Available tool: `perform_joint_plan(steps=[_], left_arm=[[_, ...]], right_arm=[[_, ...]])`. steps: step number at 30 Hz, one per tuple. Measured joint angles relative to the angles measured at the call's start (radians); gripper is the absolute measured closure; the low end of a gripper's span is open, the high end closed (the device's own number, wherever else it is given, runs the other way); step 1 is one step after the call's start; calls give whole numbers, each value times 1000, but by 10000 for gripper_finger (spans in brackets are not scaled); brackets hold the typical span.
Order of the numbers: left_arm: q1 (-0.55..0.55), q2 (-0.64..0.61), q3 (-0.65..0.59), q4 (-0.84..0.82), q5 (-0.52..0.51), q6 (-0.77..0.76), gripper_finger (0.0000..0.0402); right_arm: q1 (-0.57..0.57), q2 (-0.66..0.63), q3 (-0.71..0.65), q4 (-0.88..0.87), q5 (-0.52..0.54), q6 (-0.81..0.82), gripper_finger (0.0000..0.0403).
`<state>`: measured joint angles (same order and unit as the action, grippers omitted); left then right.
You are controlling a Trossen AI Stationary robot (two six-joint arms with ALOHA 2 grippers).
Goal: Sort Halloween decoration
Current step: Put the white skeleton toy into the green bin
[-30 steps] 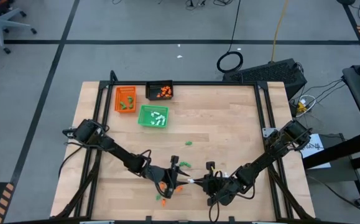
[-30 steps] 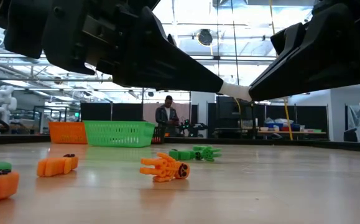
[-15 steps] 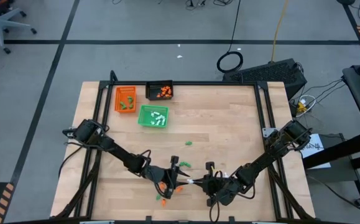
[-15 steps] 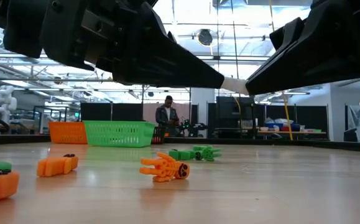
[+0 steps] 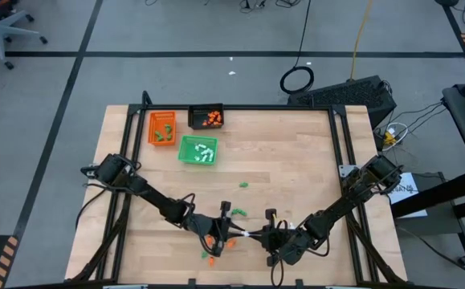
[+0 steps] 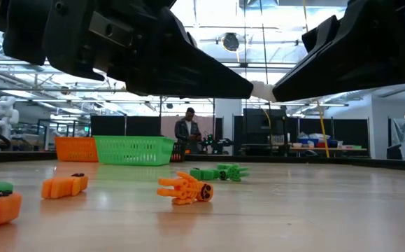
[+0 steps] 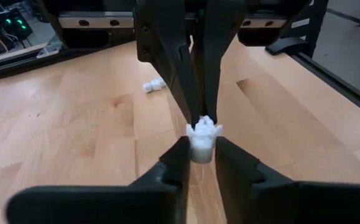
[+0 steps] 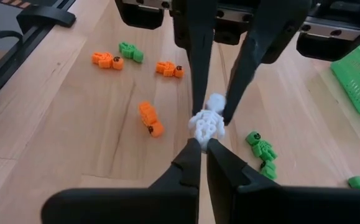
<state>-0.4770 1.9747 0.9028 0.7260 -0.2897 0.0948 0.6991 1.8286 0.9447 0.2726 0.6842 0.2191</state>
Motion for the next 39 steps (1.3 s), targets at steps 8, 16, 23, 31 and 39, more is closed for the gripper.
perform_joint_plan(steps=[8,16,23,31,39], left_arm=[[16,0,0,-3,35,0,389],[17,-12,-1,-30,47,33,382],[5,-116,-1,-161,43,136,382],[-38,-287,-1,-272,-48,511,382],[-74,-373,-1,-258,-86,805,382]], right_arm=[[0,0,0,-7,-1,-9,394],[4,0,0,-94,-1,66,319],[9,-5,0,-159,-1,125,283],[9,-5,0,-173,-4,124,286],[8,-5,0,-173,-2,121,286]])
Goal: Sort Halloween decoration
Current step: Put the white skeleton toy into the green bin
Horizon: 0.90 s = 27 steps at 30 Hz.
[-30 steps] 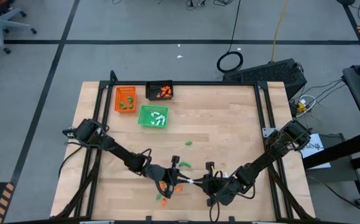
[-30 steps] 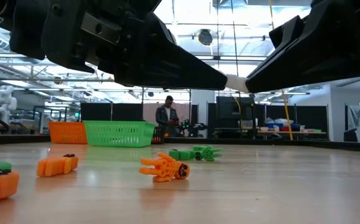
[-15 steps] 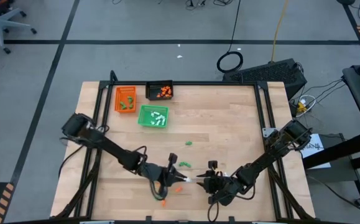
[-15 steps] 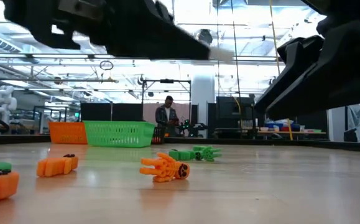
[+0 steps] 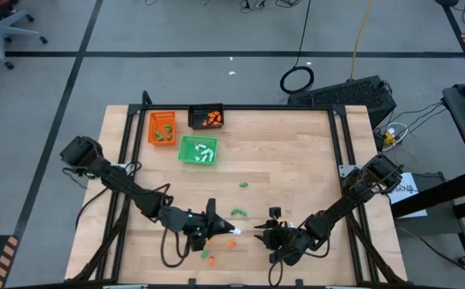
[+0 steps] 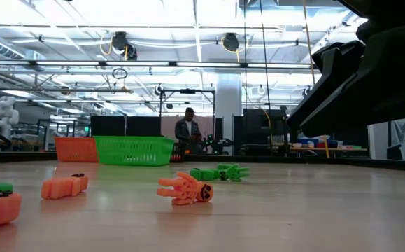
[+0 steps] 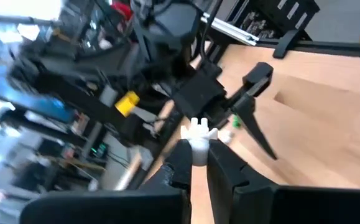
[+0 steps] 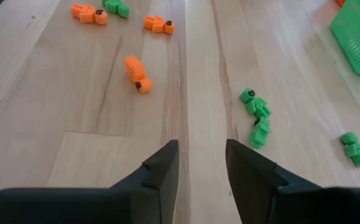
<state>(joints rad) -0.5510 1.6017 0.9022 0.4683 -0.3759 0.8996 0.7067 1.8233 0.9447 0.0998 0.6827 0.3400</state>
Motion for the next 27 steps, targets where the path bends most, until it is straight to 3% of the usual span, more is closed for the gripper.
perform_joint_plan(steps=[7,27], left_arm=[[-15,-13,0,26,0,208,382],[-14,-13,0,19,0,206,381]], right_arm=[[0,0,0,0,0,-4,287],[0,0,0,0,0,-4,287]])
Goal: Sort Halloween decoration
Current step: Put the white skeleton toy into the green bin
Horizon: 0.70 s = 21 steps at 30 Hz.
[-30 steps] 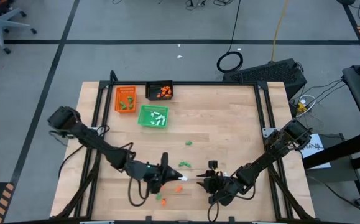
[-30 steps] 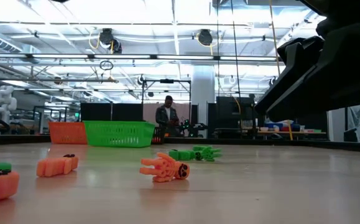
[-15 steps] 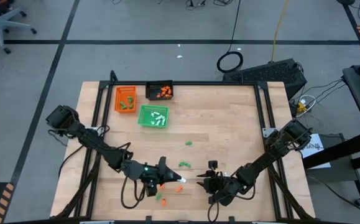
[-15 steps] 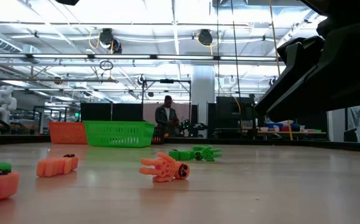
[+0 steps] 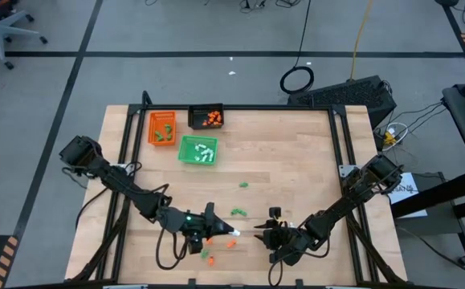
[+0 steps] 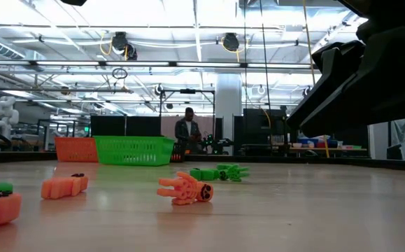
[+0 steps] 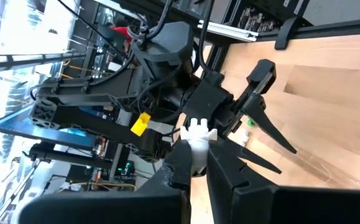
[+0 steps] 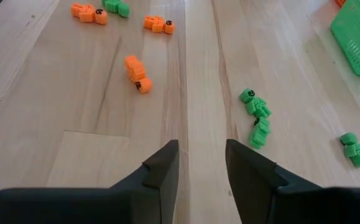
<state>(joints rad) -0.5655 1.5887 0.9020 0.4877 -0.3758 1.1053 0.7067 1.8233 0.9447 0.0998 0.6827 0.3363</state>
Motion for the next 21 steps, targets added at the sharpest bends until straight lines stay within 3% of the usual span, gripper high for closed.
perform_joint_plan(steps=[3,10,15,17,21], left_arm=[[0,0,0,0,0,-20,381],[0,0,0,0,0,-248,381],[0,0,0,0,-1,-544,381],[0,0,0,-5,-49,-667,381],[5,-11,-1,-15,-139,-690,381]], right_arm=[[0,0,0,0,0,0,287],[0,0,0,0,0,0,287],[0,0,0,0,0,0,287],[0,0,0,0,0,0,287],[0,0,0,0,0,3,287]])
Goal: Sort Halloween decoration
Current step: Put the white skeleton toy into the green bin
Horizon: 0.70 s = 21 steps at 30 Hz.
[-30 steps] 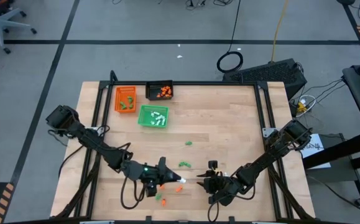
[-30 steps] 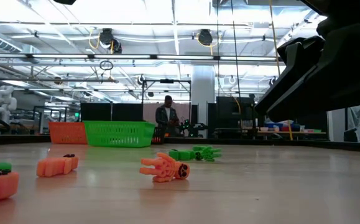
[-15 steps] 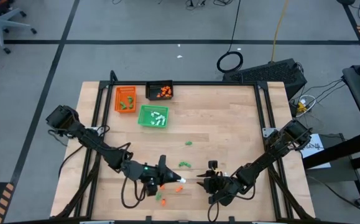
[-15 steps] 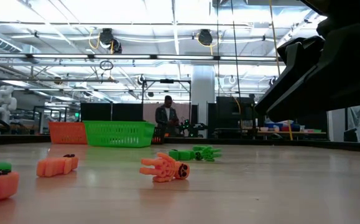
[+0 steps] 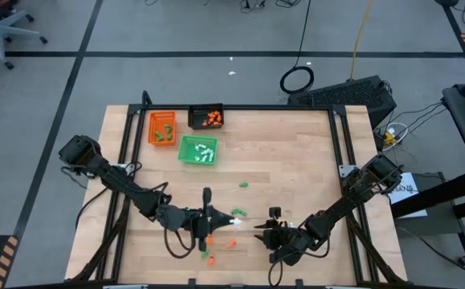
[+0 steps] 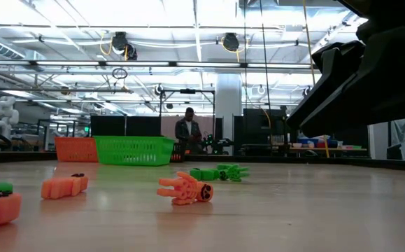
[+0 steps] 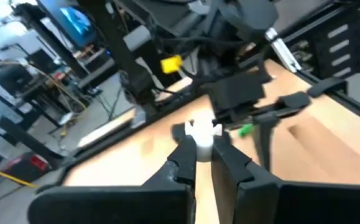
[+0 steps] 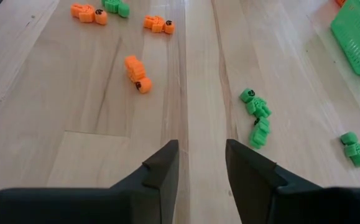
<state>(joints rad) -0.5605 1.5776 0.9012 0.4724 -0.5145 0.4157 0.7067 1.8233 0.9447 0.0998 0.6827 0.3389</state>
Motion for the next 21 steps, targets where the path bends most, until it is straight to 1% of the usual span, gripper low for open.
perform_joint_plan(steps=[2,3,6,9,13,14,18,21], left_arm=[[11,-14,0,-8,0,9,381],[17,-28,0,-41,2,12,381],[60,-85,0,-191,0,7,381],[135,-152,0,-377,-10,-40,381],[269,-237,-3,-585,-5,-121,381],[310,-252,-9,-613,10,-138,381],[483,-295,-54,-696,110,-207,381],[608,-297,-100,-710,144,-274,381]], right_arm=[[0,0,0,0,-1,0,287],[0,0,0,0,-2,0,287],[0,0,0,0,-3,0,287],[2,0,0,0,-5,0,287],[2,0,0,0,-6,1,287],[2,0,0,0,-6,0,287],[2,0,0,0,-6,3,287],[2,0,0,0,-6,6,287]])
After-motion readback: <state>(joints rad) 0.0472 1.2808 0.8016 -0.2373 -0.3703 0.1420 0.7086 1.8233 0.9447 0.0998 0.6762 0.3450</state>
